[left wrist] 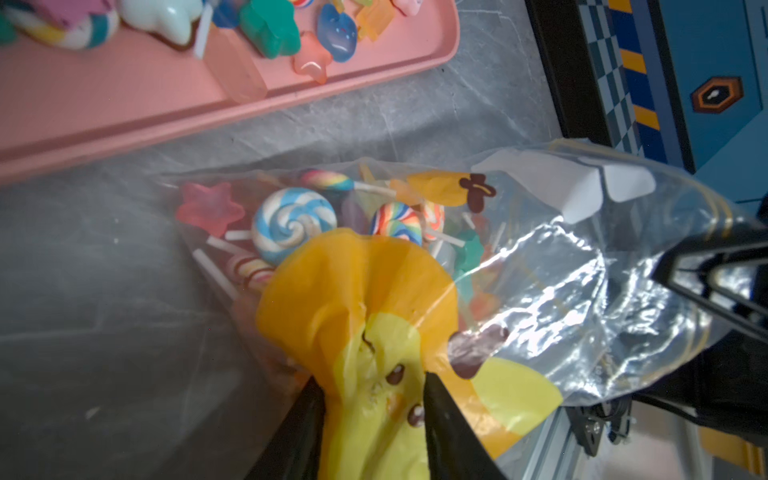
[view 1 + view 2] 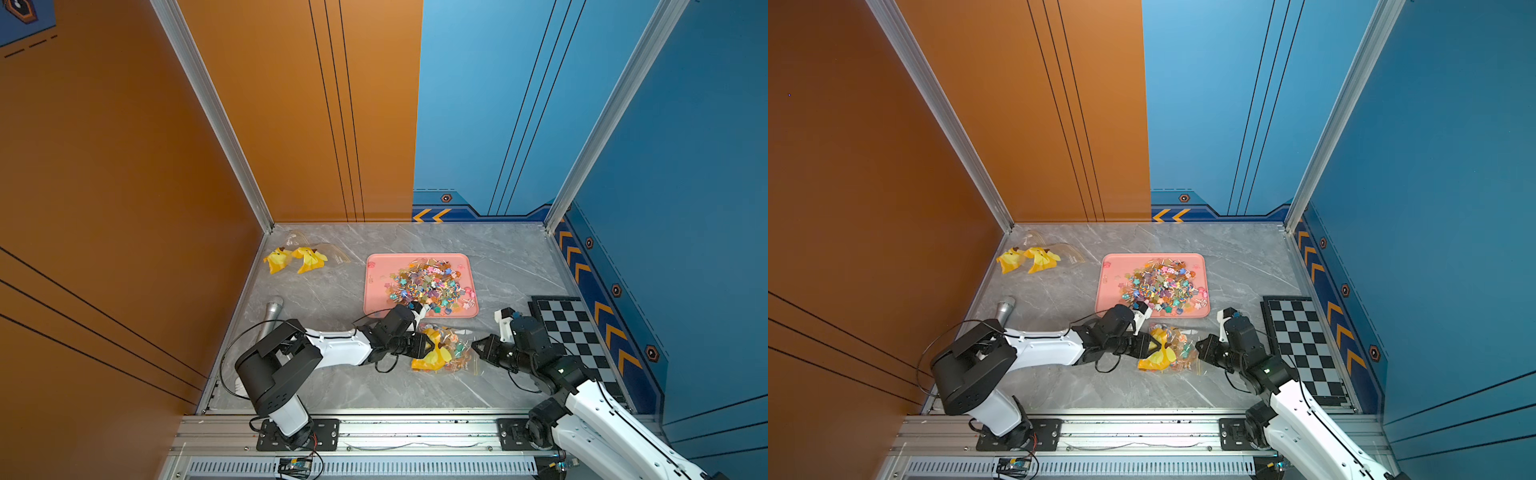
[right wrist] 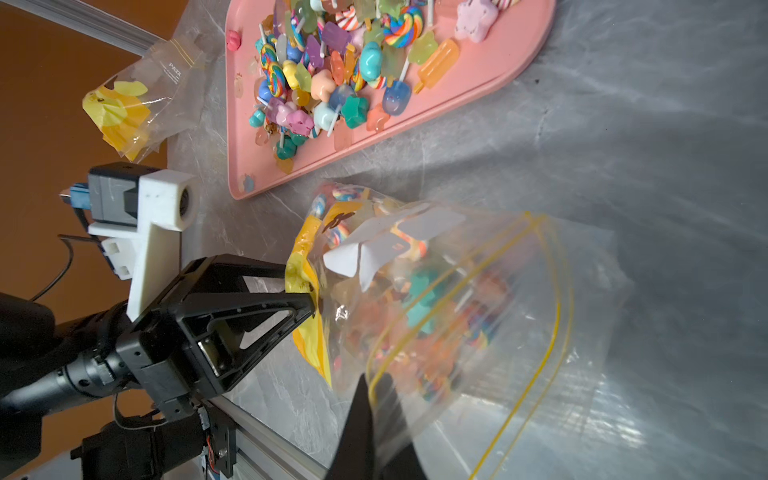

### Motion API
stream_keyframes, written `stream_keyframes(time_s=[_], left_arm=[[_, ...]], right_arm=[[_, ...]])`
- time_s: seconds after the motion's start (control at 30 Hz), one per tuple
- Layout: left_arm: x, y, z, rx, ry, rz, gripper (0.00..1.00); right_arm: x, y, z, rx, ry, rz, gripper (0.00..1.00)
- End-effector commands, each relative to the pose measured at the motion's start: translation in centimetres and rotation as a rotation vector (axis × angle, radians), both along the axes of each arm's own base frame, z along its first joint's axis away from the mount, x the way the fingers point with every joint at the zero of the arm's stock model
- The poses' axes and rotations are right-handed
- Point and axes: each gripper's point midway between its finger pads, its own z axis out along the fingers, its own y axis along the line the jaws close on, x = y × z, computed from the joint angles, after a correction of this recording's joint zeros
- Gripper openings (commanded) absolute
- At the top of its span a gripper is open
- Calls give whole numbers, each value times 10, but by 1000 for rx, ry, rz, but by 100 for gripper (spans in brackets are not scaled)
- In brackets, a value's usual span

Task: Pour candies out of the ziploc bag
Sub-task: Pick up the ziploc bag from the center of the board.

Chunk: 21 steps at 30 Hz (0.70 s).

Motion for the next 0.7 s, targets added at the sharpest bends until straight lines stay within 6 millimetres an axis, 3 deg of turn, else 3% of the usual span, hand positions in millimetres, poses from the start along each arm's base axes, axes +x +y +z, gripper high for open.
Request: stream_keyframes(time_s=[0.0, 0.17, 0.67], left_arm=[[0, -11, 10, -44, -5, -29, 21], [3, -13, 16, -68, -7, -26, 1], [30, 3, 62, -143, -104, 50, 0]], right_arm=[[5, 0, 7, 1, -42, -6, 0], [7, 0, 13, 4, -56, -9, 0], [26, 9, 51, -4, -135, 22, 0]])
